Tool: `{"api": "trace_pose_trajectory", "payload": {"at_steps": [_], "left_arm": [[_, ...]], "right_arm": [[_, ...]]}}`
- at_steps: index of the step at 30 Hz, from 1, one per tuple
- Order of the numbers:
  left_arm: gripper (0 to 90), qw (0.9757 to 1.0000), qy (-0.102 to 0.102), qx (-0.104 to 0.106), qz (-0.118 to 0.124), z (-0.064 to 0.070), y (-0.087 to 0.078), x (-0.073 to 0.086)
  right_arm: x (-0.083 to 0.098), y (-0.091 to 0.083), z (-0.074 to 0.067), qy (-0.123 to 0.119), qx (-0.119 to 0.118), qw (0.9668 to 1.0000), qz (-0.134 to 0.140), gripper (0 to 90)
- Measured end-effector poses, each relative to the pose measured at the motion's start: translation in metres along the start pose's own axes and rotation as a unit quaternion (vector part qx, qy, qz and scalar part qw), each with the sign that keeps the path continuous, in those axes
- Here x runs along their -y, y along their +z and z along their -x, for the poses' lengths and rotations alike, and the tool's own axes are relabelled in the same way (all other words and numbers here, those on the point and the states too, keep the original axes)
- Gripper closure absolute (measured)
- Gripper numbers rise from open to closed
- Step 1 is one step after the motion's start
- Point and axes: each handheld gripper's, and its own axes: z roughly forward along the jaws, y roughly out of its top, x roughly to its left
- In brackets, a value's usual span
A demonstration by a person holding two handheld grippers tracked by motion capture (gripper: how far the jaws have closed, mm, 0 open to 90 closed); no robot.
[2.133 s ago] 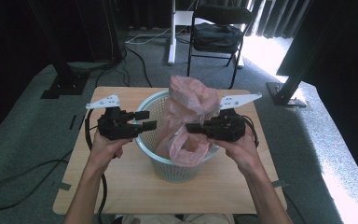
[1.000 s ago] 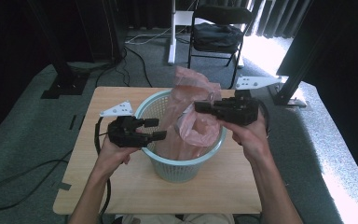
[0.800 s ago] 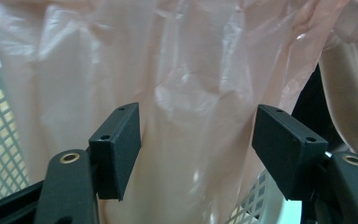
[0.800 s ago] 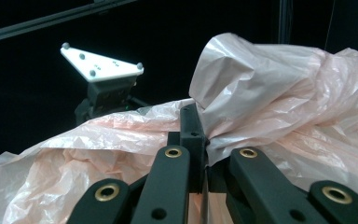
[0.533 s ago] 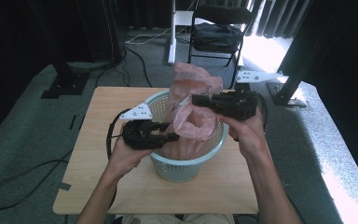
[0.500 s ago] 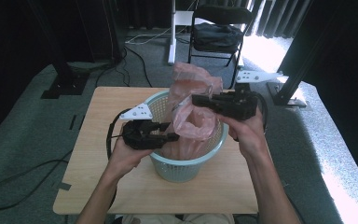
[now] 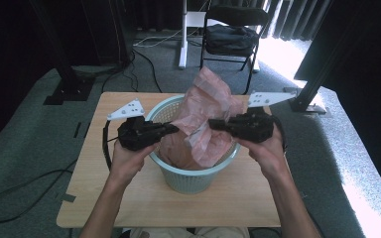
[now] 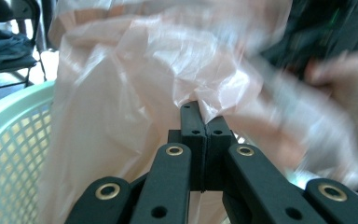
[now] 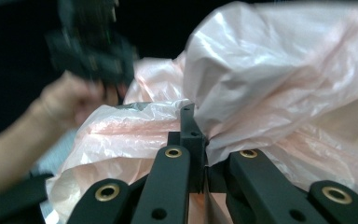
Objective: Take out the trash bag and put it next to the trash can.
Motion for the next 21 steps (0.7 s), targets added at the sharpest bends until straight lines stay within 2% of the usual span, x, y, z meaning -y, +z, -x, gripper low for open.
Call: {"api": "trace_pose_trajectory", "payload": {"at_steps": [5, 8, 12, 15, 17, 21], "left_arm": [[89.9, 0.9999, 0.003, 0.012, 0.002, 0.006, 0.007, -0.004], [89.8, 0.9998, 0.005, 0.017, 0.004, 0.010, 0.010, -0.006], [89.8, 0.9998, 0.001, 0.020, 0.007, 0.012, 0.011, -0.009], [89.8, 0.9996, -0.002, 0.025, 0.010, 0.013, 0.012, -0.010], [89.8, 0.9996, -0.002, 0.026, 0.011, 0.014, 0.013, -0.010], [89.8, 0.9994, -0.004, 0.031, 0.012, 0.016, 0.015, -0.010]], "right_arm": [[0.015, 0.024, -0.007, -0.021, -0.003, 0.9991, -0.036, 88.6], [0.017, 0.034, -0.012, -0.037, -0.010, 0.9983, -0.044, 87.0], [0.017, 0.040, -0.015, -0.042, -0.014, 0.9982, -0.041, 73.8], [0.016, 0.044, -0.017, -0.045, -0.023, 0.9978, -0.042, 55.3], [0.016, 0.048, -0.019, -0.049, -0.029, 0.9974, -0.045, 46.8], [0.014, 0.056, -0.023, -0.051, -0.013, 0.9972, -0.054, 36.1]]}}
